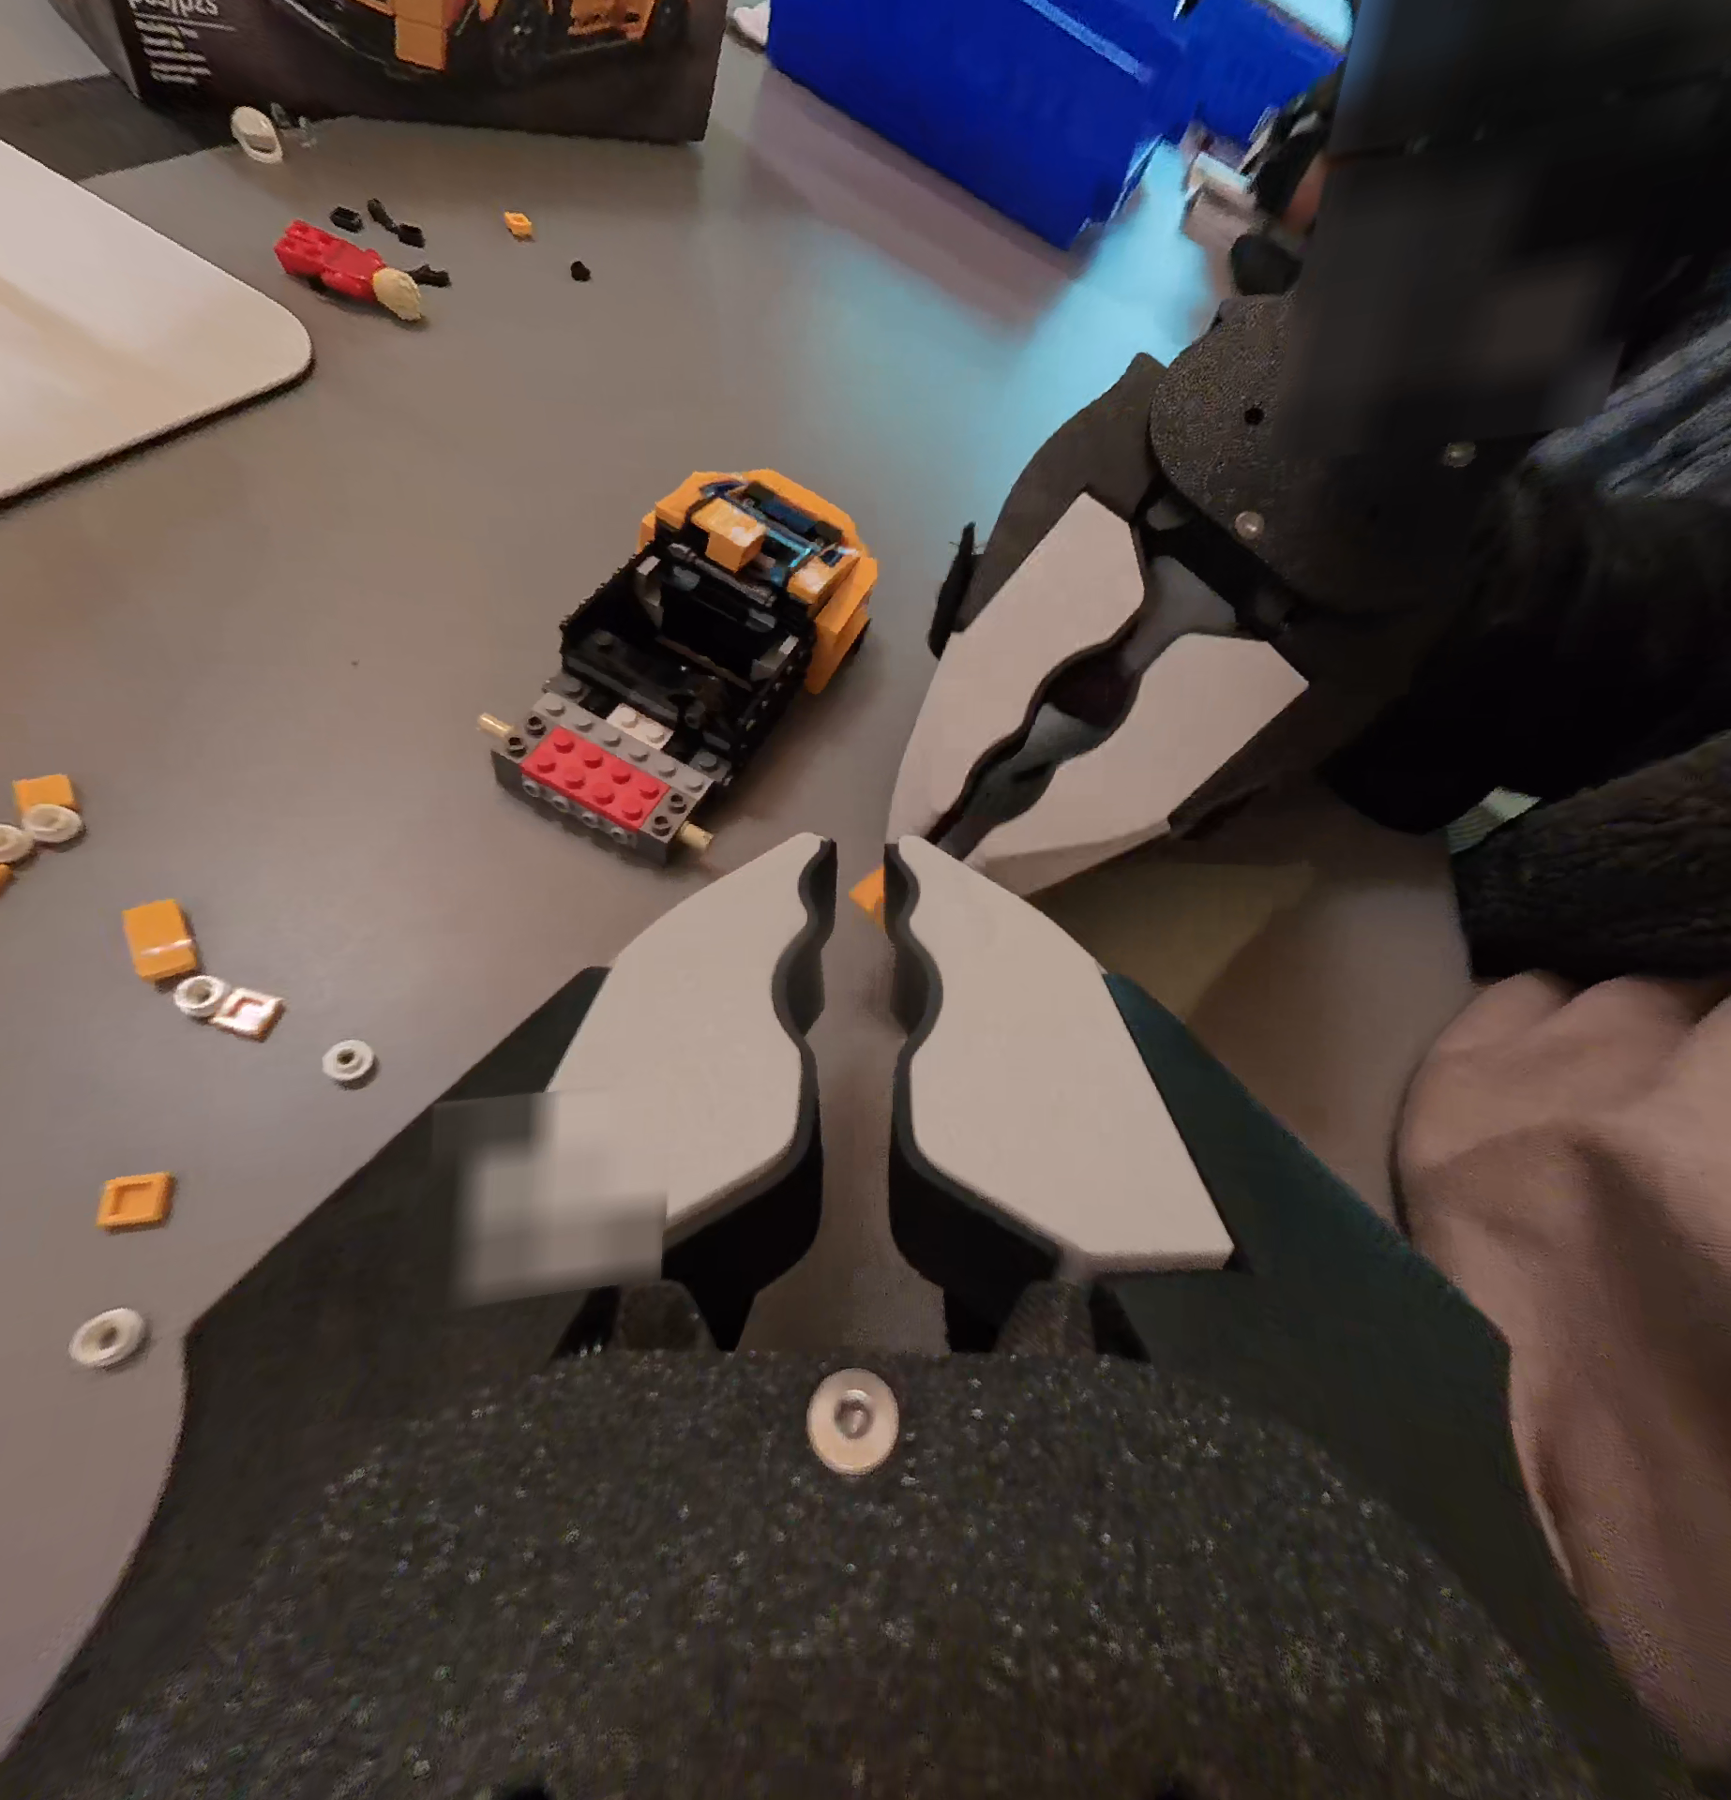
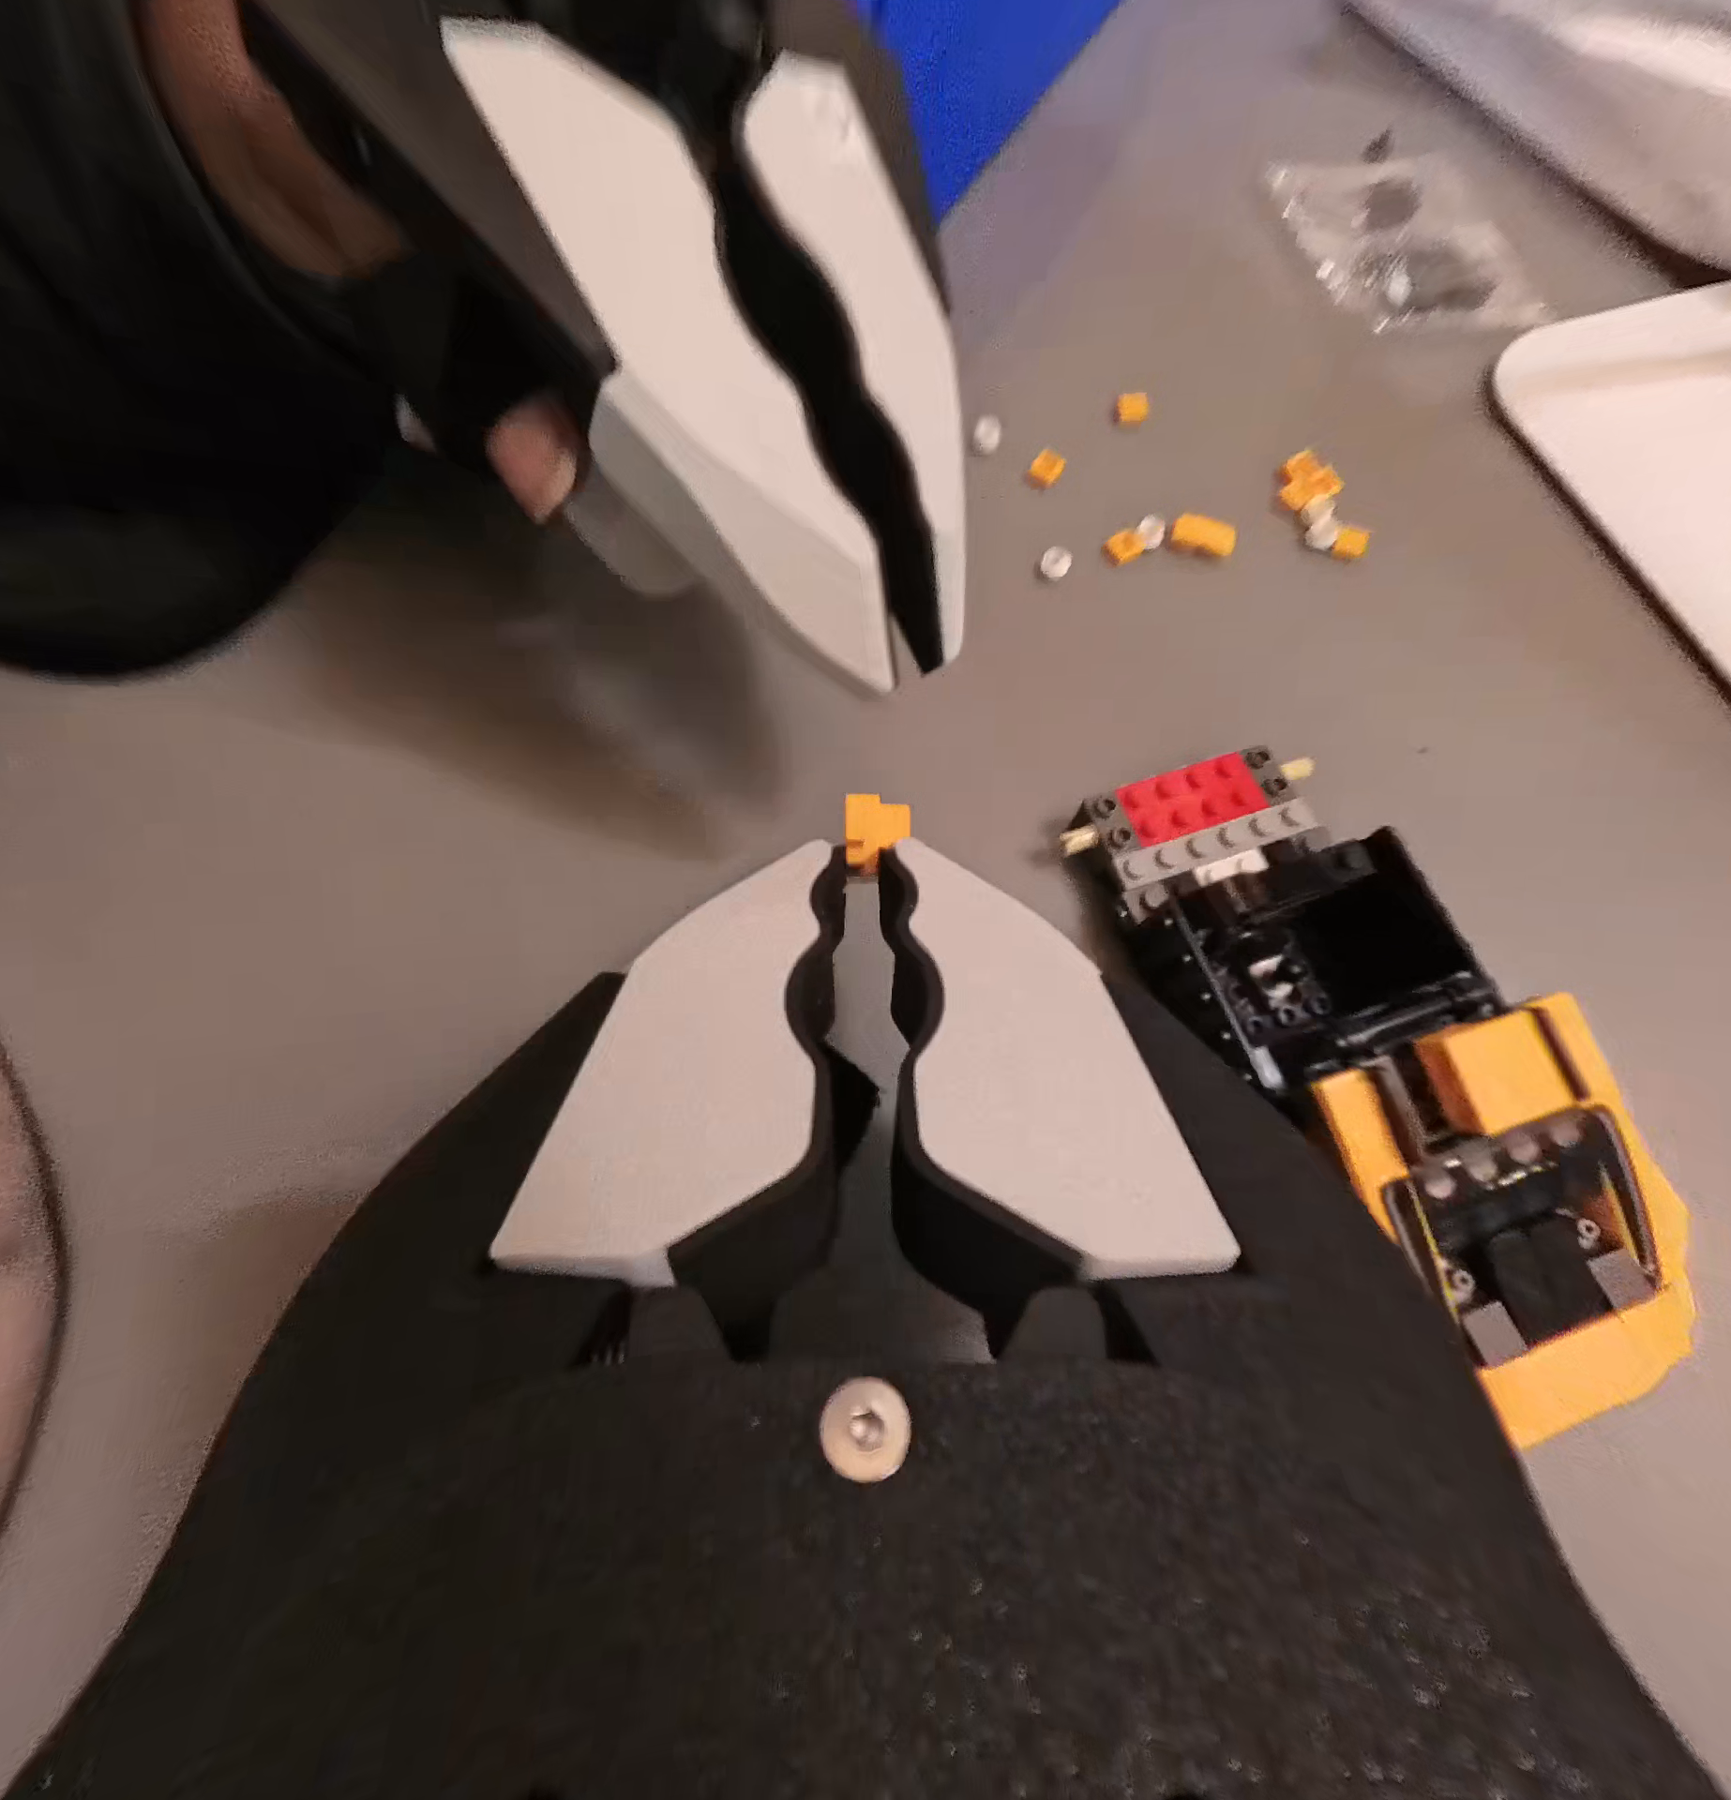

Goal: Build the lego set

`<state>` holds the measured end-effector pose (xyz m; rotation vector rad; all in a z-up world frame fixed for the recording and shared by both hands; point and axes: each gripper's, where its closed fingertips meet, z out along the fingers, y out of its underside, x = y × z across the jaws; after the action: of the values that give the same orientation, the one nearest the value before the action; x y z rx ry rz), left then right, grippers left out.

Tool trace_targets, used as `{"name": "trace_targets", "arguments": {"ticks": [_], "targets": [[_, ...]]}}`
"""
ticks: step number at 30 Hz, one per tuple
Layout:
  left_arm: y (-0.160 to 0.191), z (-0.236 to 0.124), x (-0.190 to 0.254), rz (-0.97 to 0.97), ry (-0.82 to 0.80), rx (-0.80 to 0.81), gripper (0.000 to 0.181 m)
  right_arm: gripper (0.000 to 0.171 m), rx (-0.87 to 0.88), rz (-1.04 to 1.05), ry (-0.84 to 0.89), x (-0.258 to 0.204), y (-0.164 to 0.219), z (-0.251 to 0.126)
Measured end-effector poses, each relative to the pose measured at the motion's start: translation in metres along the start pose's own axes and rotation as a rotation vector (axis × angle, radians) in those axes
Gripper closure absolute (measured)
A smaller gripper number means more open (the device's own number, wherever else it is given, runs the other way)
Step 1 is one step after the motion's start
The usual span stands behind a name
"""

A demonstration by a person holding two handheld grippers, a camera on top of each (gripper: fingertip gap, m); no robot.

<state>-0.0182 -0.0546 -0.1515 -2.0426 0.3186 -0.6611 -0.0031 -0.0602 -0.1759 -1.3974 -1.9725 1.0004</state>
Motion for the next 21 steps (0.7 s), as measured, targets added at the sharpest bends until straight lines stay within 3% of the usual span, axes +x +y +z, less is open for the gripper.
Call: {"name": "trace_targets", "arguments": {"ticks": [1, 4, 10, 21], "targets": [[-0.003, -0.001, 0.003, -0.023, 0.026, 0.021, 0.17, 0.165, 0.049, 0.032, -0.006, 0.001, -0.008, -0.005], [-0.015, -0.004, 0.015, -0.002, 0.094, 0.093, 0.163, 0.165, 0.185, 0.147, -0.064, -0.002, -0.028, -0.019], [-0.029, -0.009, 0.035, 0.371, 0.011, 0.179, 0.159, 0.165, 0.36, 0.403, -0.229, -0.006, -0.049, -0.04], [-0.035, -0.006, 0.044, 0.713, -0.19, 0.204, 0.164, 0.165, 0.443, 0.604, -0.4, -0.014, -0.056, -0.048]]}}
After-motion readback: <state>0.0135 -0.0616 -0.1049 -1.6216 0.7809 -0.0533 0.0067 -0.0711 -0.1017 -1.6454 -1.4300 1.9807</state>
